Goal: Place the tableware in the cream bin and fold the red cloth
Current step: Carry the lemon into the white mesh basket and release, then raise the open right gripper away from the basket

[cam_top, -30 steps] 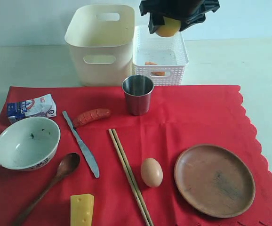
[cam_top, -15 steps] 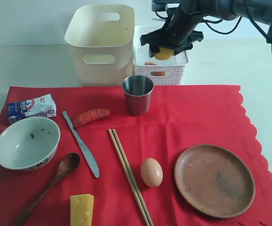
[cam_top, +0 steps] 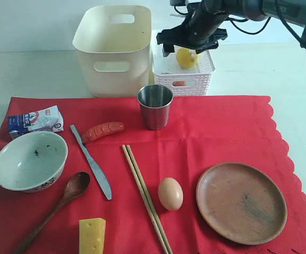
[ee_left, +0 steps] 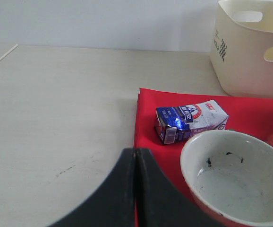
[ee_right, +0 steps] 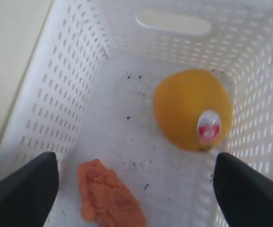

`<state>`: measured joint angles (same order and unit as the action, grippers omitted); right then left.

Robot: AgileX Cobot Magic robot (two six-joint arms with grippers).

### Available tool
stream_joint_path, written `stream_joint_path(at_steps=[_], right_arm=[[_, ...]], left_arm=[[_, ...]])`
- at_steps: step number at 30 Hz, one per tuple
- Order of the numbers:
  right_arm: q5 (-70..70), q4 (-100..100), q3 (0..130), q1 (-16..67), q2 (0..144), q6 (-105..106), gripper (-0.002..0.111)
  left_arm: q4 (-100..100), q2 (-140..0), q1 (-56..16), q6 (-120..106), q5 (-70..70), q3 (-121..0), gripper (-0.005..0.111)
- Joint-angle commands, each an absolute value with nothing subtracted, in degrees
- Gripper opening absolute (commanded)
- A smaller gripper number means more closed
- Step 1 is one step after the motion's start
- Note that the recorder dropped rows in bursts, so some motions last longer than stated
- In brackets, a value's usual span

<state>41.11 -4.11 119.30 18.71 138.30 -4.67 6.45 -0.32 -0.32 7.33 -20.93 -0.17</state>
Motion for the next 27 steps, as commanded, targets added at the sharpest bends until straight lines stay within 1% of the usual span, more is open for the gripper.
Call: stream_joint_path(at_steps=[1,6,17,20,25,27], right_arm=[[40.97,-4.03,119.9,18.49,134.42,-4.63,0.084],[44.17,-4.54,119.9,18.59,130.52,-4.9,0.084],[59.46,-4.54,119.9,18.59,123.11,-8.17,0.083],[62.82,-6.58,119.9,18.59,121.17,-8.17,0.079],[66.94,-8.52,119.9,19.02,117.86,-8.06,0.063],[67.97,-7.66,119.9,19.71,116.45,-8.06,0.061]], left_arm=[[6.36,0.0,-0.58,7.28,-20.49,0.0,0.0],[6.36,0.0,-0.58,7.28,-20.49,0.0,0.0],[6.36,0.0,-0.58,7.28,-20.49,0.0,0.0],[6.36,0.0,-0.58,7.28,-20.49,0.0,0.0],[6.36,0.0,-0.58,7.28,-20.49,0.0,0.0],[6.36,0.0,-0.58,7.28,-20.49,0.0,0.0]])
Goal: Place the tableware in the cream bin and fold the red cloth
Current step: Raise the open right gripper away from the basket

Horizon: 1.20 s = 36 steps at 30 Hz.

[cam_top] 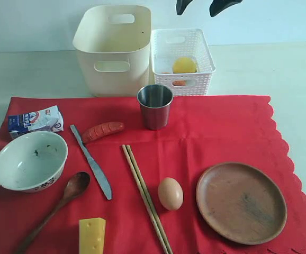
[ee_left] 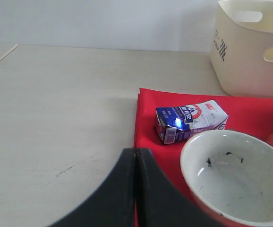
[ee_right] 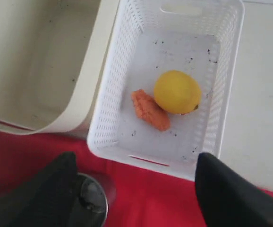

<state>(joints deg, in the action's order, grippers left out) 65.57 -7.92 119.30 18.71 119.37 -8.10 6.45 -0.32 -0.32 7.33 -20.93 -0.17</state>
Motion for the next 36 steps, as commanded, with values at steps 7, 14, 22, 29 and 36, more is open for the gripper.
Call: stream_joint_path(at_steps=[7,14,22,29,36], right_arm=[[69.96,-3.43,119.77,25.05,112.07,-8.06,0.061],[69.96,-0.7,119.77,30.01,108.97,-7.5,0.061],[69.96,-2.25,111.64,32.33,103.81,-4.52,0.061],[67.38,-4.36,100.29,32.33,97.86,-3.04,0.061],[64.85,-4.63,88.79,32.33,92.62,-3.04,0.061]], left_arm=[[6.36,0.0,-0.58,7.28,-20.49,0.0,0.0],[6.36,0.0,-0.58,7.28,-20.49,0.0,0.0],[6.36,0.0,-0.58,7.28,-20.49,0.0,0.0],[6.36,0.0,-0.58,7.28,-20.49,0.0,0.0],[6.36,0.0,-0.58,7.28,-20.49,0.0,0.0]])
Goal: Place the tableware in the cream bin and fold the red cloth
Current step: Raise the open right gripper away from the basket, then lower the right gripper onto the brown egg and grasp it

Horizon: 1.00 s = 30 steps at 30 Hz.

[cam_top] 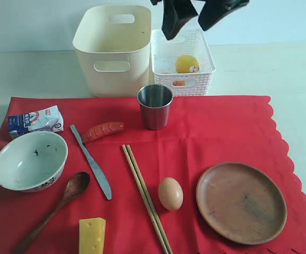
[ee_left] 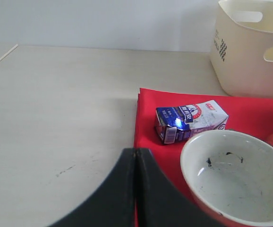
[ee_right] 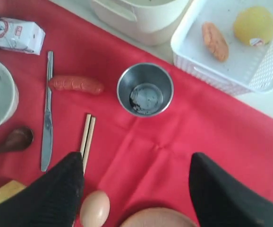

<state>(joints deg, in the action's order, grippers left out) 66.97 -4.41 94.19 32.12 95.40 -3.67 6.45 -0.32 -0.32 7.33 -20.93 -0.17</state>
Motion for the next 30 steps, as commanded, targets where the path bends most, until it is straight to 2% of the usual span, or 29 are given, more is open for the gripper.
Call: stream_joint_path(at_steps=[1,14,22,30], right_arm=[[64.7,-5.35,87.27,32.33,92.02,-3.04,0.061],[60.39,-11.66,74.15,32.33,91.77,-1.17,0.061],[59.99,-21.96,72.36,32.36,97.38,1.44,0.061],[59.59,-14.81,72.36,40.44,102.98,-1.81,0.061]], left_arm=[[6.36,0.0,-0.58,7.28,-20.49,0.0,0.0],[6.36,0.0,-0.58,7.28,-20.49,0.0,0.0],[6.36,0.0,-0.58,7.28,-20.49,0.0,0.0],[6.36,0.0,-0.58,7.28,-20.49,0.0,0.0]])
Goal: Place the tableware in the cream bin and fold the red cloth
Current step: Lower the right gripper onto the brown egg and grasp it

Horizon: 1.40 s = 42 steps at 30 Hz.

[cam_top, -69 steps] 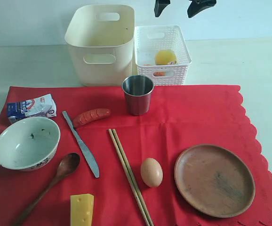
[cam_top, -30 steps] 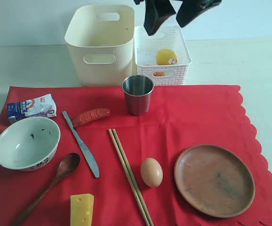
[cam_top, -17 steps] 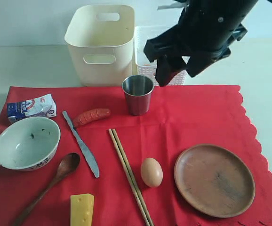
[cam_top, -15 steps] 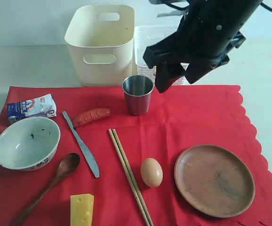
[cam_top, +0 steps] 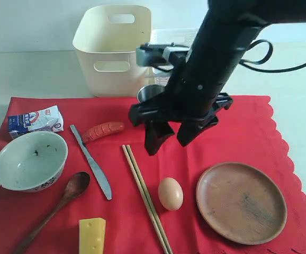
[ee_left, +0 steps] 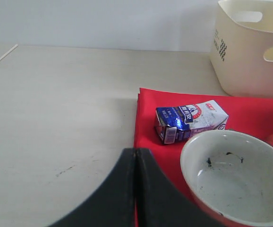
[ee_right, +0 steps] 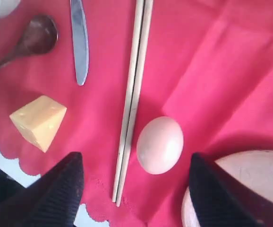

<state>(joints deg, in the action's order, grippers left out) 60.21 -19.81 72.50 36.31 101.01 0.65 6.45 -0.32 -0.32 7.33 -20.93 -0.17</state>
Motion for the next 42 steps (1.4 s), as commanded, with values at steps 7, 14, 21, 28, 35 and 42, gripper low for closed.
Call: stream_joint_path(at_steps=[7,14,21,28,35,42], right_arm=[[58.8,-6.86,72.36,45.21,106.81,-9.53,0.061],[58.28,-7.41,72.36,45.62,109.97,-10.72,0.061],[58.28,-6.78,72.36,45.62,112.09,-11.14,0.061],[58.43,-6.46,72.36,45.62,114.04,-12.07,0.061],[59.76,-6.46,72.36,45.62,116.23,-12.16,0.061],[59.62,-6.25,72.36,45.62,116.87,-11.66,0.043]], left_arm=[[6.36,0.0,-0.58,7.28,-20.49,0.0,0.0],[6.36,0.0,-0.58,7.28,-20.49,0.0,0.0],[6.36,0.0,-0.58,7.28,-20.49,0.0,0.0],[6.36,0.0,-0.58,7.28,-20.49,0.0,0.0],[6.36,0.0,-0.58,7.28,-20.49,0.0,0.0],[6.36,0.0,-0.58,7.28,-20.49,0.0,0.0]])
